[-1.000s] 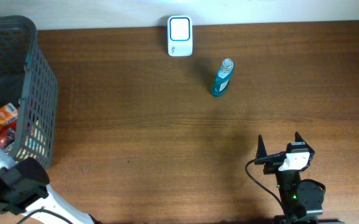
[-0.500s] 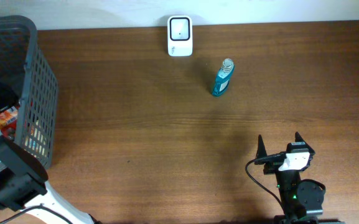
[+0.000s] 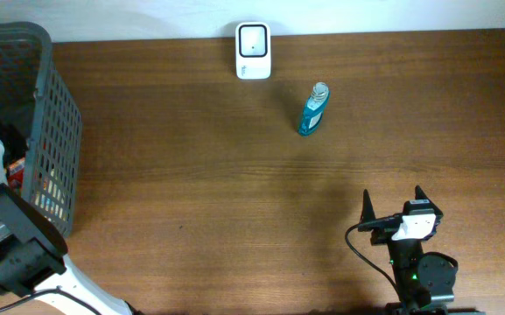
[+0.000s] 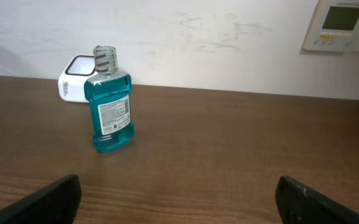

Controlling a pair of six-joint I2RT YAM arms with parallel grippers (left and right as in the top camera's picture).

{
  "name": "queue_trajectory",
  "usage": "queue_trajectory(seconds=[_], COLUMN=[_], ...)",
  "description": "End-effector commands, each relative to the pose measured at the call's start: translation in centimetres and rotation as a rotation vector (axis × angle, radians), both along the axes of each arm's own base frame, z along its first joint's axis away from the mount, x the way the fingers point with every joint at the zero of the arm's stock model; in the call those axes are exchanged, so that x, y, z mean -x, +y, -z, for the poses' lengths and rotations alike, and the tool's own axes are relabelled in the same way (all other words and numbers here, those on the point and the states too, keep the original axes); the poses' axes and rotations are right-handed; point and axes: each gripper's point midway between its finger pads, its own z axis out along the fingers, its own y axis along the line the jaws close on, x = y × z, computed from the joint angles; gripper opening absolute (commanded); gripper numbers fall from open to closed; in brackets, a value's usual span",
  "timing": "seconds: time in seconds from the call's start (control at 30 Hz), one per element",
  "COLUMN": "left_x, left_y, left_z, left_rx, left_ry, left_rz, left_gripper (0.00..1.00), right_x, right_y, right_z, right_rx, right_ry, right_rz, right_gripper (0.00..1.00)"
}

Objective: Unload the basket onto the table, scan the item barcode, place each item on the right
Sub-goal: 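Return the left gripper to the basket and grasp the orange tissue pack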

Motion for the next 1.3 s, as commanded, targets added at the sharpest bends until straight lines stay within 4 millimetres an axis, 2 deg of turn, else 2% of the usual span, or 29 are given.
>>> queue_trajectory(seconds=[0.0,0.07,0.13,0.23,0.27,0.3,0.47,0.77,0.93,0.97,1.0,1.03,1.07,1.1,1.27], left_x=[0.9,1.1,1.2,1.3,1.4,1.4,1.1,0.5,0.8,0.8,0.9,1.0,1.1,1.1,1.8], left_y=[-0.1,-0.3,-0.3,-0.4,-0.4,-0.4,-0.3,0.1,-0.2,-0.4,-0.4,-0.5,-0.4,-0.4,-0.9], left_z=[2.7,3.3,3.4,3.3,3.3,3.3,2.0,-3.9,-5.1,-5.0,-4.9,-4.8,-4.6,-4.5,-3.9], left_rx=[0.033,0.045,0.048,0.049,0.051,0.051,0.047,0.007,0.001,0.01,0.013,0.016,0.022,0.03,0.091], left_ry=[0.068,0.086,0.092,0.094,0.096,0.096,0.09,0.029,0.015,0.016,0.02,0.022,0.015,0.0,-0.069], left_rz=[-0.005,-0.005,-0.005,-0.005,-0.005,-0.005,-0.003,-0.003,-0.003,0.001,0.001,-0.003,-0.024,-0.06,-0.282], left_gripper=[0.58,0.55,0.46,0.2,0.08,0.0,0.0,0.0,0.0,0.05,0.17,0.38,0.77,0.99,0.99], right_x=[0.0,0.0,0.0,0.0,0.0,0.0,0.0,0.0,0.0,0.0,0.0,0.0,0.0,0.0,0.0], right_y=[0.1,0.1,0.1,0.1,0.1,0.1,0.1,0.1,0.1,0.1,0.1,0.1,0.1,0.1,0.1], right_z=[0.4,0.4,0.4,0.4,0.4,0.4,0.4,0.4,0.4,0.4,0.4,0.4,0.4,0.4,0.4], right_rx=[0.0,0.0,0.0,0.0,0.0,0.0,0.0,0.0,0.0,0.0,0.0,0.0,0.0,0.0,0.0], right_ry=[0.006,0.006,0.006,0.006,0.006,0.006,0.006,0.006,0.006,0.006,0.006,0.006,0.006,0.006,0.006], right_rz=[-0.001,-0.001,-0.001,-0.001,-0.001,-0.001,-0.001,-0.001,-0.001,-0.001,-0.001,-0.001,-0.001,-0.001,-0.001], right_gripper=[0.98,0.98,0.98,0.98,0.98,0.98,0.98,0.99,0.98,0.98,0.98,0.98,0.98,0.99,0.98])
